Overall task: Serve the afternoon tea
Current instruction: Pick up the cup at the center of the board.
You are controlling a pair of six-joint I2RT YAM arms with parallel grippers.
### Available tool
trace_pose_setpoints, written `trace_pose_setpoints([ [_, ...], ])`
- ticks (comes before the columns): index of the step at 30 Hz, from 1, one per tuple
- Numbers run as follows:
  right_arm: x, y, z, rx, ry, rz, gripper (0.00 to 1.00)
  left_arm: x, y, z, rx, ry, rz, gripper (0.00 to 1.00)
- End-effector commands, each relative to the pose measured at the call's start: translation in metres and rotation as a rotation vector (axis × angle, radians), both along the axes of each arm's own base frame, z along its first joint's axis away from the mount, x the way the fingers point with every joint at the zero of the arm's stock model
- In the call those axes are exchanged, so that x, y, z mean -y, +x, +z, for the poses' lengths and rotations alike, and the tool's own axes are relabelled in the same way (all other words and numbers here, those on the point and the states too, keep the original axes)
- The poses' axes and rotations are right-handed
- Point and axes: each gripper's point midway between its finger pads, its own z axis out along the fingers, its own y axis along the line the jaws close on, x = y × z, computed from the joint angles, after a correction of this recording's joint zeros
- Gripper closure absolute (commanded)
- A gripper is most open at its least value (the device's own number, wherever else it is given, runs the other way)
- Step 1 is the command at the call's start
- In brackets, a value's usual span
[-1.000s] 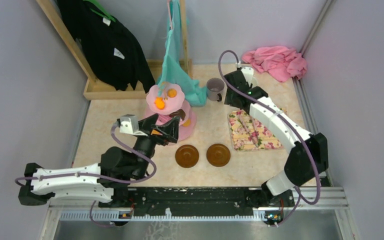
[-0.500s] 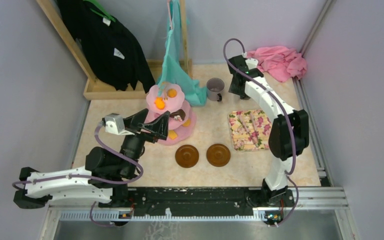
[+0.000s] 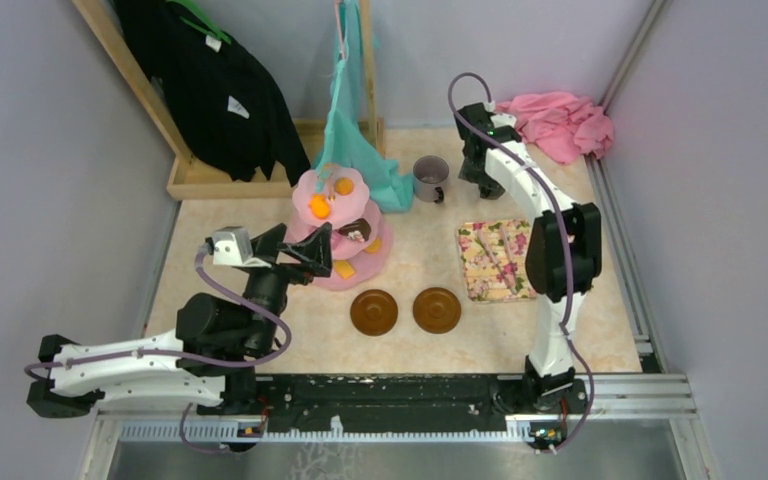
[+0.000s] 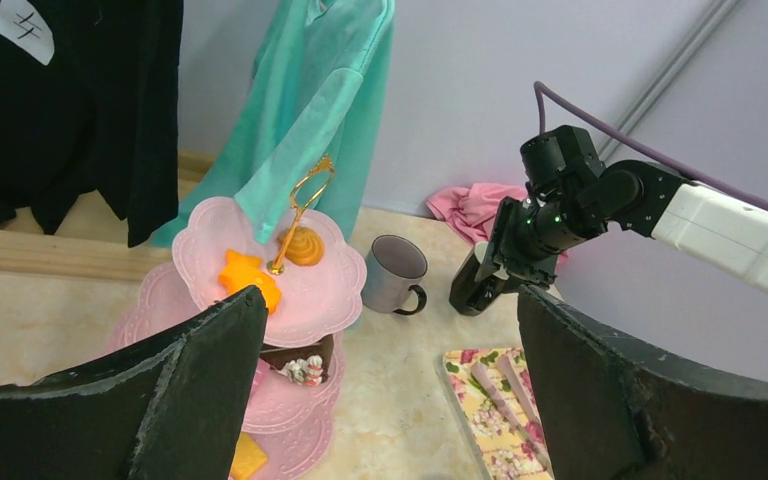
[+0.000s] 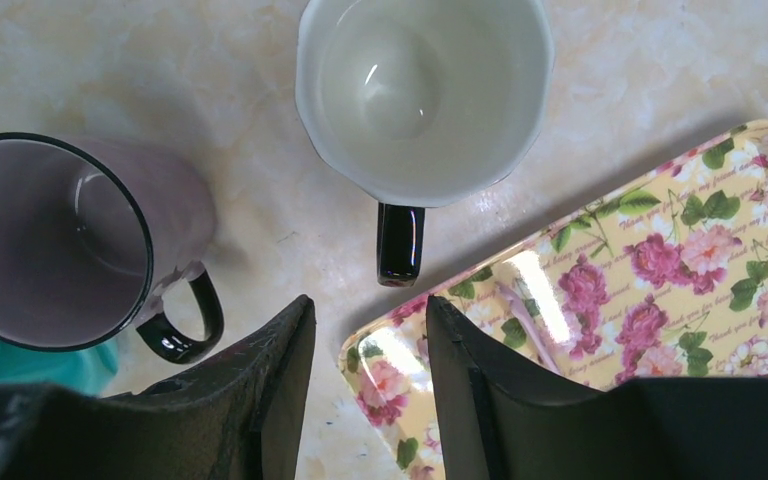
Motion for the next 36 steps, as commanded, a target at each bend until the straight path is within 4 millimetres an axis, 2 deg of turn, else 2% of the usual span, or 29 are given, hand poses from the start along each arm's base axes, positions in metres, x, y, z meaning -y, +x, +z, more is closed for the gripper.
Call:
trace_pose_setpoints([
  [1,0.008,0.01,0.006,0.018,-0.002,-0.038,0.55,-0.007,0.002,-0.008,-0.021,-0.006,0.027,0.0],
  [15,0.015,0.021,-0.018,-0.02,-0.006,-0.054,0.55,-0.008,-0.001,-0.02,-0.028,-0.021,-0.001,0.01],
  [23,0.019,0.031,-0.023,-0.02,-0.015,-0.055,0.57,-0.006,0.0,-0.025,-0.032,-0.008,0.001,0.01],
  [30,0.021,0.032,-0.035,-0.043,-0.018,-0.057,0.58,-0.007,0.0,-0.026,-0.033,-0.007,0.007,0.0],
  [36,0.023,0.032,-0.045,-0.06,-0.011,-0.057,0.63,-0.008,0.001,-0.028,-0.035,-0.001,0.016,0.0],
])
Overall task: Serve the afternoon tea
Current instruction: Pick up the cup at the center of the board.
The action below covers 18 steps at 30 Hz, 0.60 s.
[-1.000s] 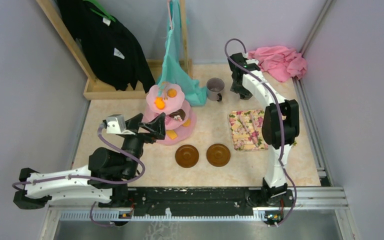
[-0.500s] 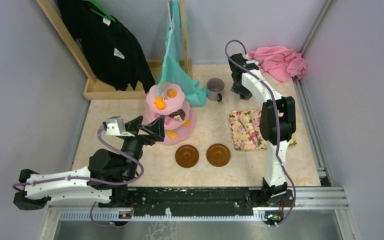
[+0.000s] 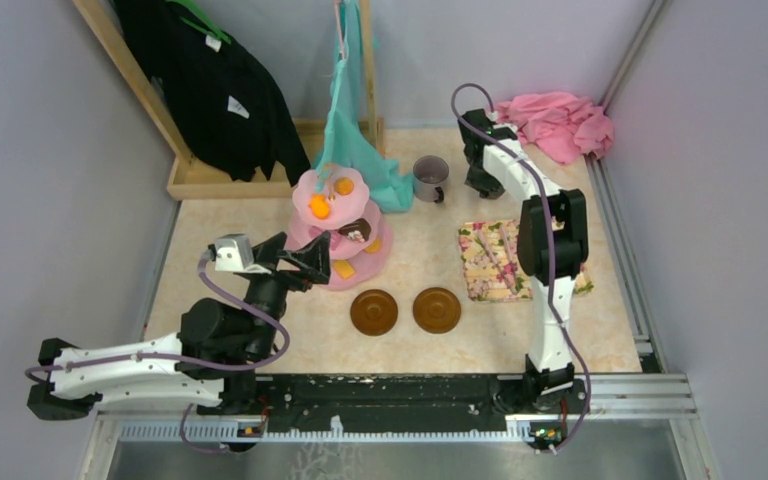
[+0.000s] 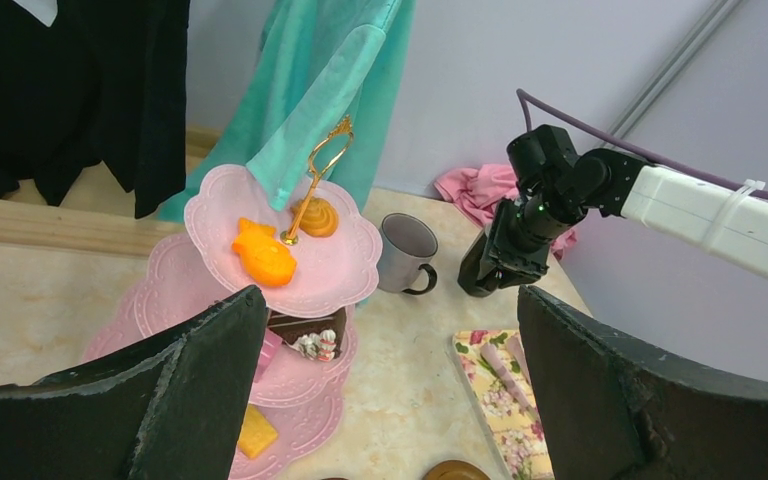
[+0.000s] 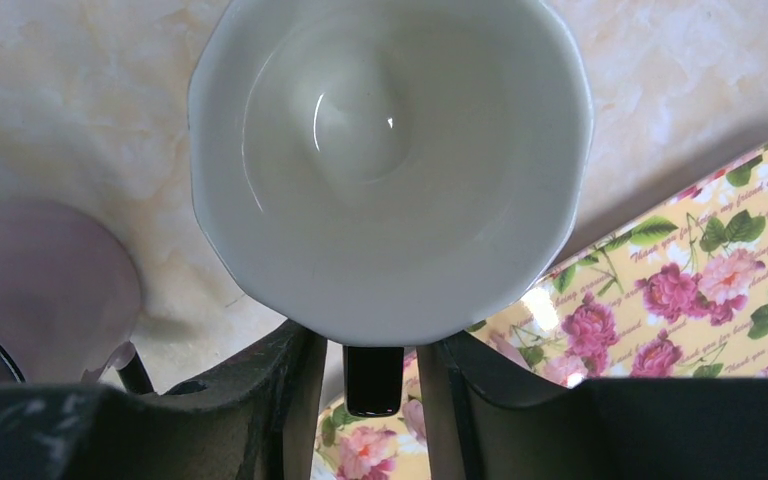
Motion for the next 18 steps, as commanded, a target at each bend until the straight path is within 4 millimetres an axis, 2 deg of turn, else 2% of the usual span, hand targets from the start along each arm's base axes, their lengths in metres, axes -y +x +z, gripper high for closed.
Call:
trace_pose_setpoints([
  [1,0.003,0.014,0.008,0.05,0.015,-0.007,0.64,-0.003,0.002,-0.003,-0.004,-0.003,0.016,0.0],
  [12,0.009,0.003,0.0,0.025,0.003,-0.008,0.76,-0.004,0.002,-0.005,-0.006,-0.012,0.021,0.0],
  [16,0.013,-0.002,0.002,0.03,-0.009,-0.007,0.84,-0.004,0.003,-0.004,-0.008,-0.012,0.019,0.0],
  [18,0.015,-0.004,0.007,0.041,-0.016,-0.001,0.94,-0.004,0.003,-0.005,-0.011,-0.007,0.02,0.0],
])
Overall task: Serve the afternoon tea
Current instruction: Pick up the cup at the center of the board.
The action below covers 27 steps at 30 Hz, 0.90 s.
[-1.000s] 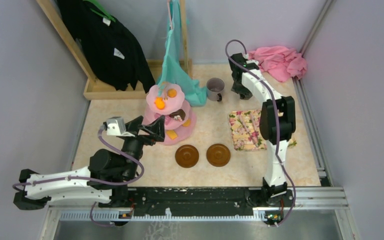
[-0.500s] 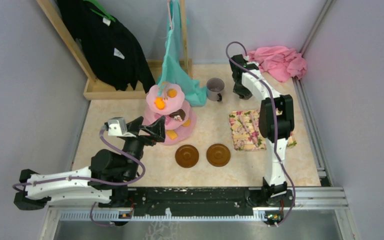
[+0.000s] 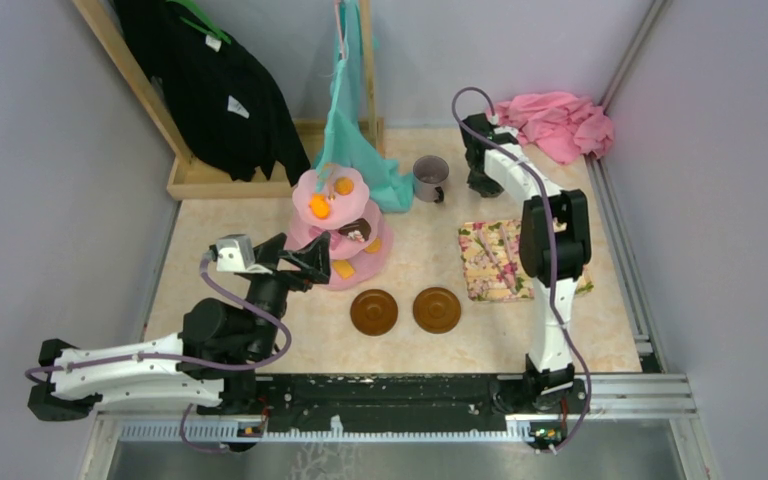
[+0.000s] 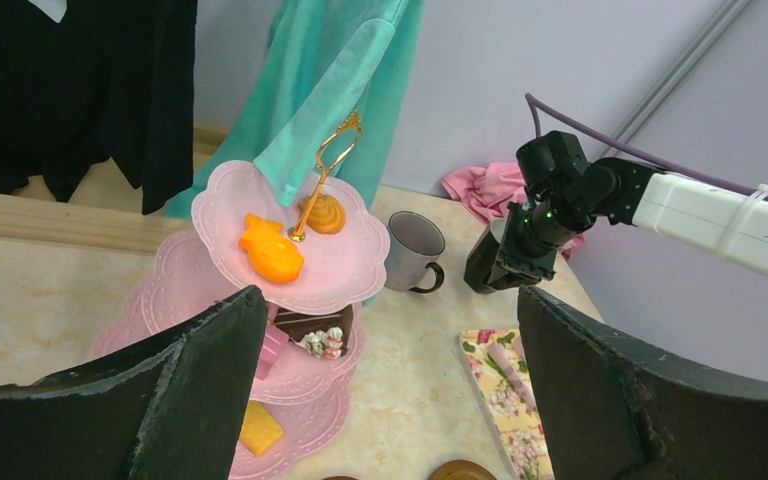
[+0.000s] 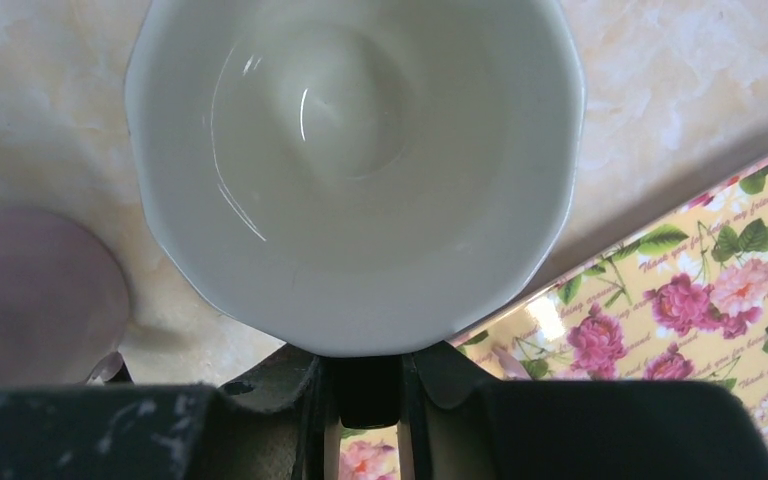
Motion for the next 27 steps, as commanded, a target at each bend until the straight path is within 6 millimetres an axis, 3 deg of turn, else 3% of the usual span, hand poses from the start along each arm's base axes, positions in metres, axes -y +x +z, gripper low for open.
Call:
trace_pose_setpoints([
  [1,0.013,-0.005,0.018,0.036,-0.02,0.002,1.0,-0.003,0.001,0.0,-0.006,-0.015,0.008,0.0],
  [9,0.02,-0.01,0.041,0.081,-0.05,0.017,1.0,-0.008,0.002,0.001,-0.013,-0.003,0.03,0.01],
  [17,0.015,-0.019,0.085,0.172,-0.035,0.057,1.0,-0.014,0.004,0.005,-0.005,0.016,0.064,0.01],
  [21,0.009,-0.036,0.104,0.213,-0.04,0.086,1.0,-0.016,0.005,0.005,-0.004,0.023,0.076,0.01],
  [27,-0.013,-0.079,0.132,0.277,-0.048,0.165,1.0,-0.022,0.004,0.006,-0.006,0.018,0.085,0.02],
])
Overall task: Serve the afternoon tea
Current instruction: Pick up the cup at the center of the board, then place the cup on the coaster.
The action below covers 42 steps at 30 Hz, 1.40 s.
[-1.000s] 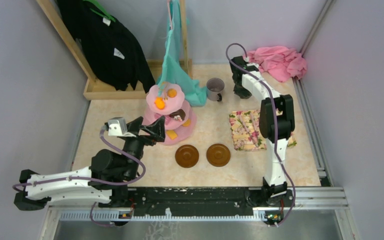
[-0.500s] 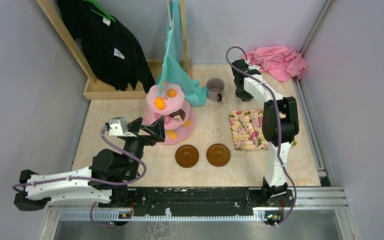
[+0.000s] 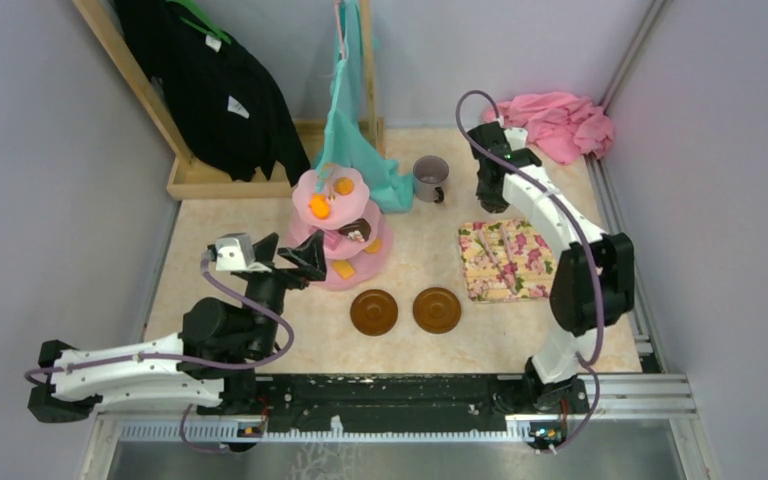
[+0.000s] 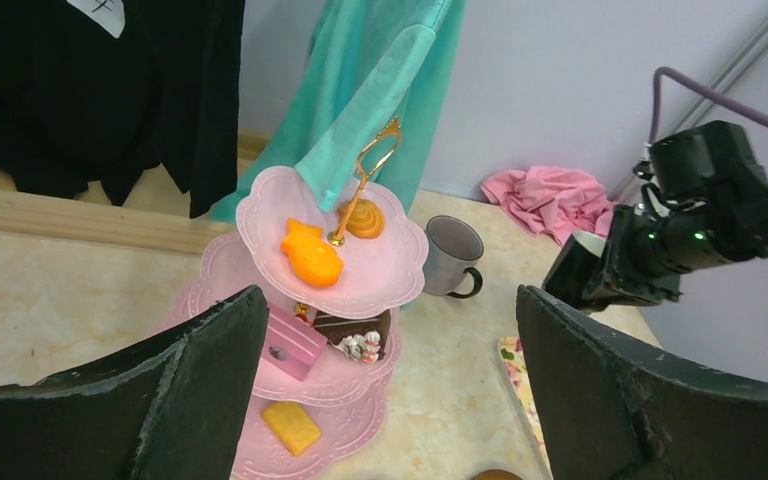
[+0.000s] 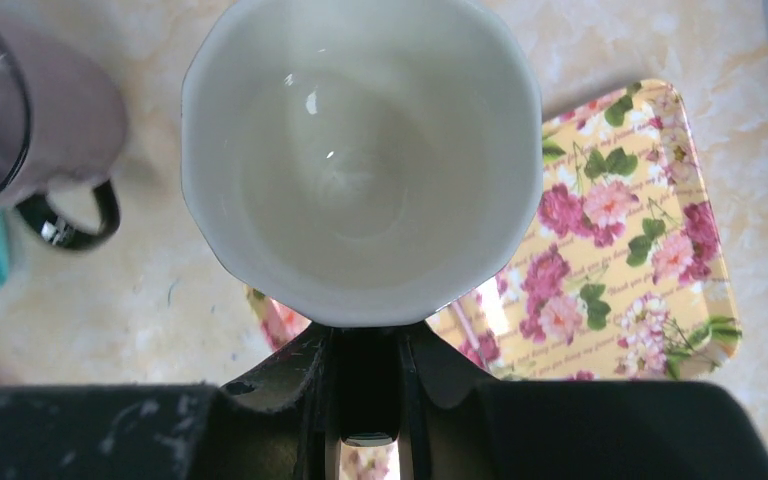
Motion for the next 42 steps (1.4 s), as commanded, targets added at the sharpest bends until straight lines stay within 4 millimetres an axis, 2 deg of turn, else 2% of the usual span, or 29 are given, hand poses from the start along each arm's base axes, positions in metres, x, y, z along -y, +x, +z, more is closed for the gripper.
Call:
trace_pose_setpoints([
  [1,-0.02,-0.02,0.069,0.209,0.001,0.065,1.0,-0.011,0.0,0.011,0.005,-0.038,0.02,0.02],
  [6,-0.05,-0.066,0.089,0.262,-0.007,0.164,1.0,-0.015,-0.001,0.015,-0.008,-0.052,0.02,0.03],
  [10,-0.077,-0.112,0.096,0.3,0.003,0.239,1.0,-0.014,-0.001,0.018,-0.009,-0.05,0.016,0.04],
  [13,-0.101,-0.15,0.095,0.315,0.014,0.313,1.0,-0.012,0.0,0.019,-0.013,-0.041,0.025,0.04],
  [15,-0.11,-0.169,0.094,0.33,0.034,0.341,1.0,-0.012,0.001,0.018,-0.02,-0.031,0.04,0.04],
  [19,-0.147,-0.213,0.087,0.345,0.107,0.468,1.0,-0.011,0.002,0.018,-0.028,-0.033,0.06,0.04],
  [24,-0.192,-0.253,0.064,0.339,0.113,0.606,1.0,-0.011,0.004,0.016,-0.034,-0.04,0.084,0.05],
  [30,-0.228,-0.273,0.044,0.345,0.076,0.681,1.0,-0.01,0.007,0.014,-0.036,-0.041,0.099,0.06],
  [42,-0.258,-0.28,0.039,0.341,0.15,0.762,1.0,-0.011,0.007,0.012,-0.037,-0.058,0.097,0.07],
])
